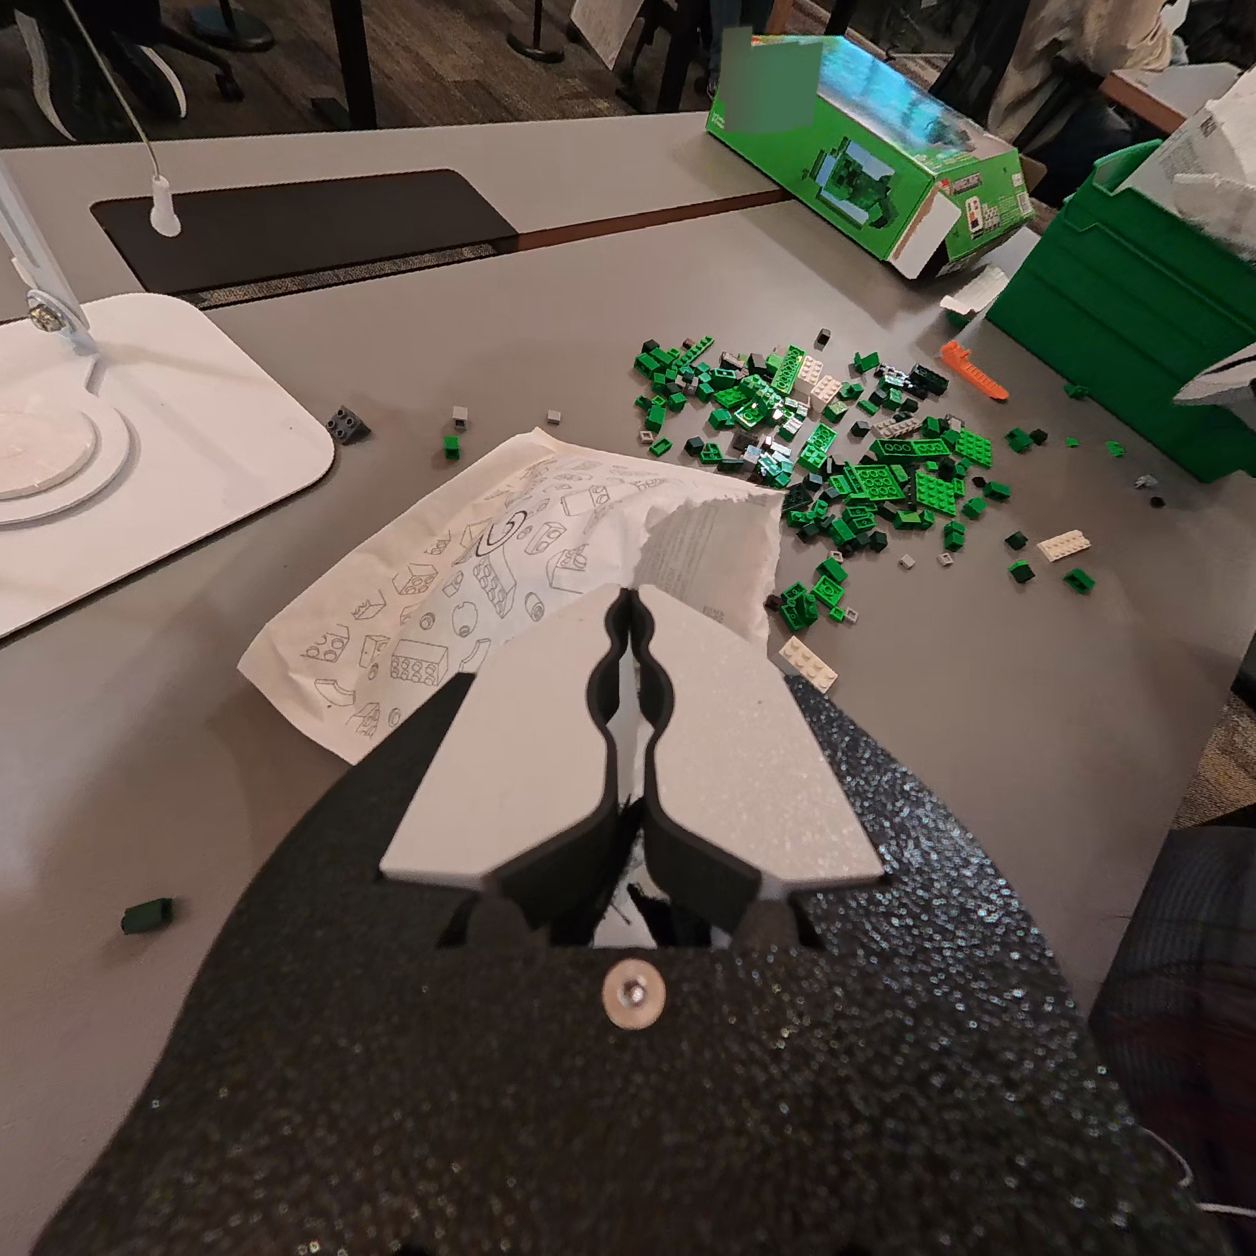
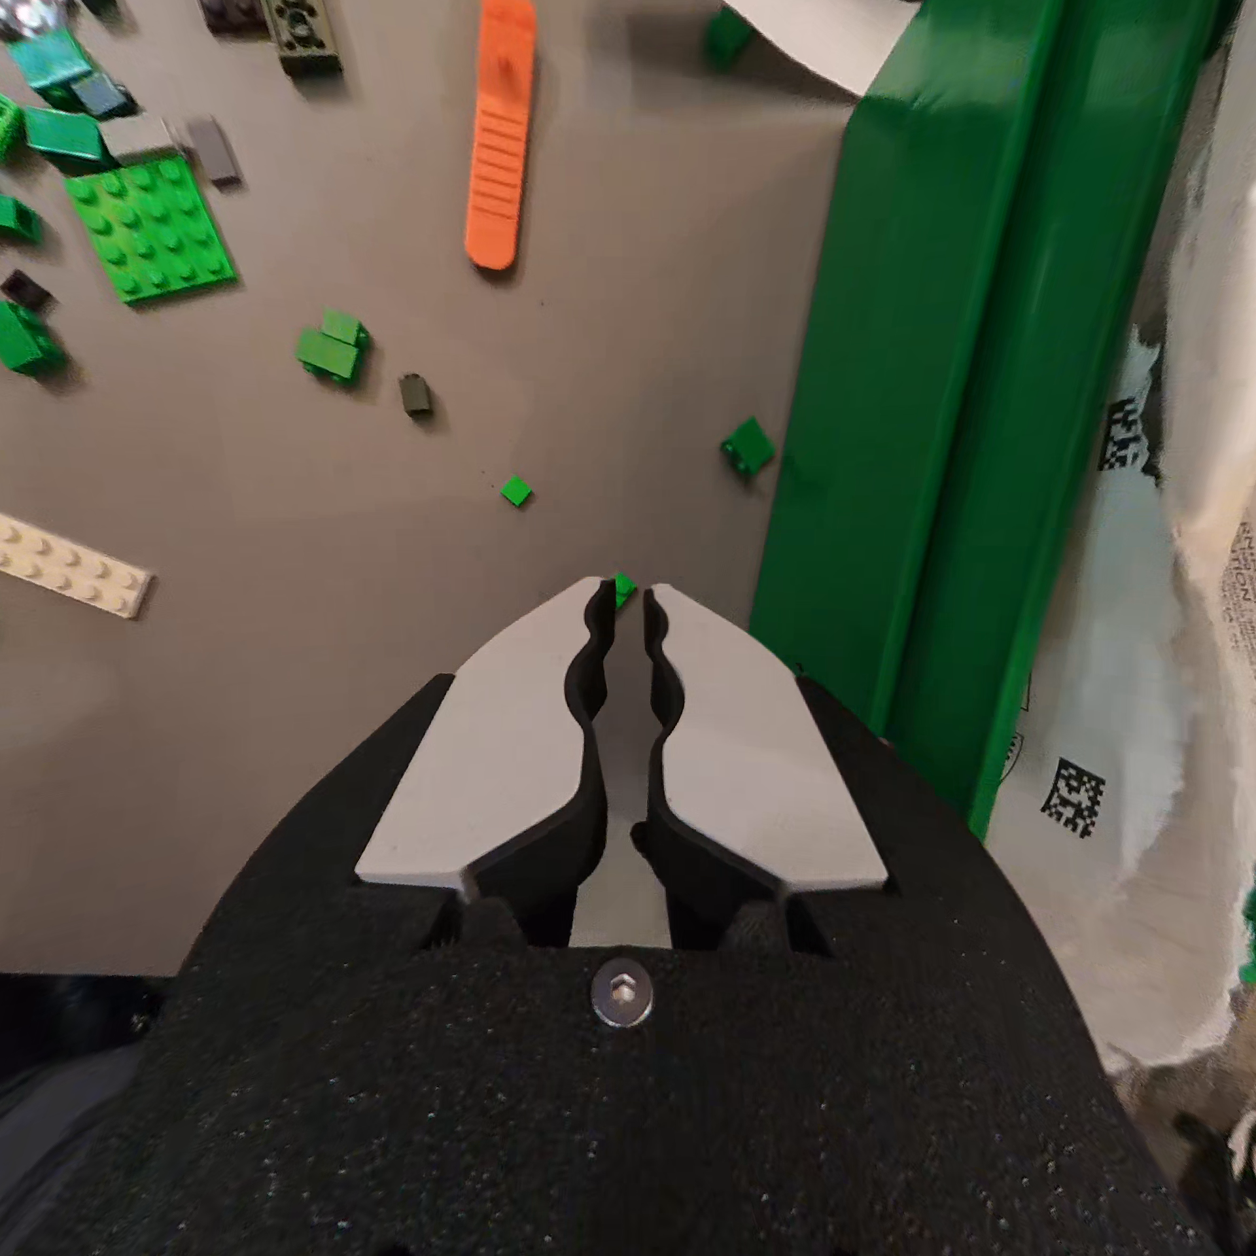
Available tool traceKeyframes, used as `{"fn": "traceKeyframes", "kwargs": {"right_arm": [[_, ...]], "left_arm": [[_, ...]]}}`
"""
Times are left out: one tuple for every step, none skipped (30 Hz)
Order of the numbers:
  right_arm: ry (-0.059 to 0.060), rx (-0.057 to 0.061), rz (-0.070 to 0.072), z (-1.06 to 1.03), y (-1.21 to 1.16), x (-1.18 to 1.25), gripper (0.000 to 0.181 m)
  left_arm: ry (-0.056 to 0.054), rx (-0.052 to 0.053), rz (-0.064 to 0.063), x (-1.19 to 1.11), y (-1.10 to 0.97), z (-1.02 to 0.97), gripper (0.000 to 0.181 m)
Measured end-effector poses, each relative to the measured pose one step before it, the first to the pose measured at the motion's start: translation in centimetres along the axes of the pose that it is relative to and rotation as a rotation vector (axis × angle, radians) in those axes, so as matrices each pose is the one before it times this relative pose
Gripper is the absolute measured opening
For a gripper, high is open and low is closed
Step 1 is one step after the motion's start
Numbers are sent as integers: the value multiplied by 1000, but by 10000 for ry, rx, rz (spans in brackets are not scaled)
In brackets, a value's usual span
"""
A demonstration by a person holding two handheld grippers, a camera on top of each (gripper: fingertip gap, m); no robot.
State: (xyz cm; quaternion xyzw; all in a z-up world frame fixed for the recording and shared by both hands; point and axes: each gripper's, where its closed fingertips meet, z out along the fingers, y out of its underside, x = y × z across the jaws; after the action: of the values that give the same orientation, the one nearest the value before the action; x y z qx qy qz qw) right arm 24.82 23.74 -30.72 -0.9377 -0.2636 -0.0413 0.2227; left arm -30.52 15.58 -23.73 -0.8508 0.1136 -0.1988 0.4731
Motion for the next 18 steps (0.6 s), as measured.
{"fn": "traceKeyframes", "kwargs": {"right_arm": [[13,62,-169,-201,-179,-212,2],[-7,140,-283,-179,-306,-338,0],[-135,169,-348,-128,-419,-584,0],[-324,211,-401,-47,-520,-894,1],[-477,269,-428,75,-661,-1089,1],[-496,304,-430,245,-780,-1088,2],[-401,271,-441,449,-813,-922,3],[-363,159,-466,641,-682,-887,4],[-434,83,-492,805,-592,-1015,7],[-492,98,-476,925,-625,-1107,10],[-550,113,-431,978,-645,-1183,13],[-576,129,-391,968,-655,-1194,16],[-480,163,-365,942,-684,-1021,19],[-338,176,-363,858,-720,-772,23],[-252,186,-380,780,-729,-632,26],[-167,230,-384,705,-817,-488,29],[-119,273,-362,669,-915,-375,32],[-120,283,-323,633,-960,-333,32]], "left_arm": [[-1,-3,0,-5,-2,6,0],[-4,-5,7,15,3,-7,0],[-3,-11,9,18,5,1,0],[-7,-6,15,17,-2,9,0],[-3,-1,11,18,-8,8,0],[8,2,4,32,-17,18,0],[15,-2,9,34,6,24,0],[18,-6,3,47,5,33,0],[18,-3,2,42,-7,26,0],[18,-10,5,46,10,31,0],[10,-15,6,29,23,15,0],[-8,-14,14,22,14,-4,0],[-16,-12,14,0,8,-24,0],[-11,-6,10,1,1,-24,0],[-10,9,2,-18,-26,-32,0],[0,18,1,1,-19,-36,0],[5,13,-6,2,-28,-17,0],[4,8,-3,-13,-13,-20,0]]}}
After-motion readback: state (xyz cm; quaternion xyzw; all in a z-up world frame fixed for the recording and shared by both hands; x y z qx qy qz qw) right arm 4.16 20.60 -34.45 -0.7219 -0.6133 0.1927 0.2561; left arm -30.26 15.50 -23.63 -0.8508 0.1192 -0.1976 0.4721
